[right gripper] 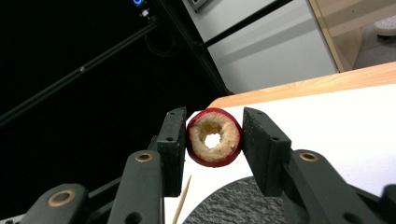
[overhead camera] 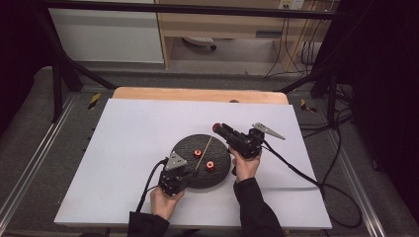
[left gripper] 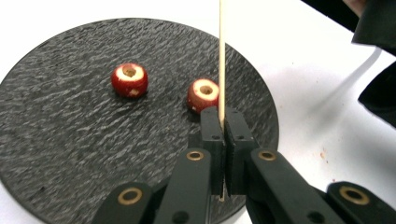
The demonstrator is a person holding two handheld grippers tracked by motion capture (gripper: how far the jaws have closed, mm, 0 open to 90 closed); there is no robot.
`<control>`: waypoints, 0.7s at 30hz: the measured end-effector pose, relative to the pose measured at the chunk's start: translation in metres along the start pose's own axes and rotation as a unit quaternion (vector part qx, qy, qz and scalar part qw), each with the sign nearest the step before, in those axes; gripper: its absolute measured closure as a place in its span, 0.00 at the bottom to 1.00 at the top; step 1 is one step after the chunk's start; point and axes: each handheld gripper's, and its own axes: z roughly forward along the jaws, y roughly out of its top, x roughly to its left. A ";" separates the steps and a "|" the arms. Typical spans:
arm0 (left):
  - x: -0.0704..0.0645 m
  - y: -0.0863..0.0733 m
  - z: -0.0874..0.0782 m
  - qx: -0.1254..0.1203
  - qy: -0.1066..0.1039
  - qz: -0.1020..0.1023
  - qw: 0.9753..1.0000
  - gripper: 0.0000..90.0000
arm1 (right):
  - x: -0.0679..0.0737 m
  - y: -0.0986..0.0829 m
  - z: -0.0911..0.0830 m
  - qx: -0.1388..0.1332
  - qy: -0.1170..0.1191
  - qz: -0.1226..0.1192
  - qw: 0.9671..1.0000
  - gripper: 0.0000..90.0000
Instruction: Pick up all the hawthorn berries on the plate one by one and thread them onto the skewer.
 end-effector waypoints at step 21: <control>0.000 0.002 0.006 -0.016 -0.005 -0.017 1.000 0.98 | 0.001 -0.009 0.006 -0.026 0.007 0.020 0.999 0.68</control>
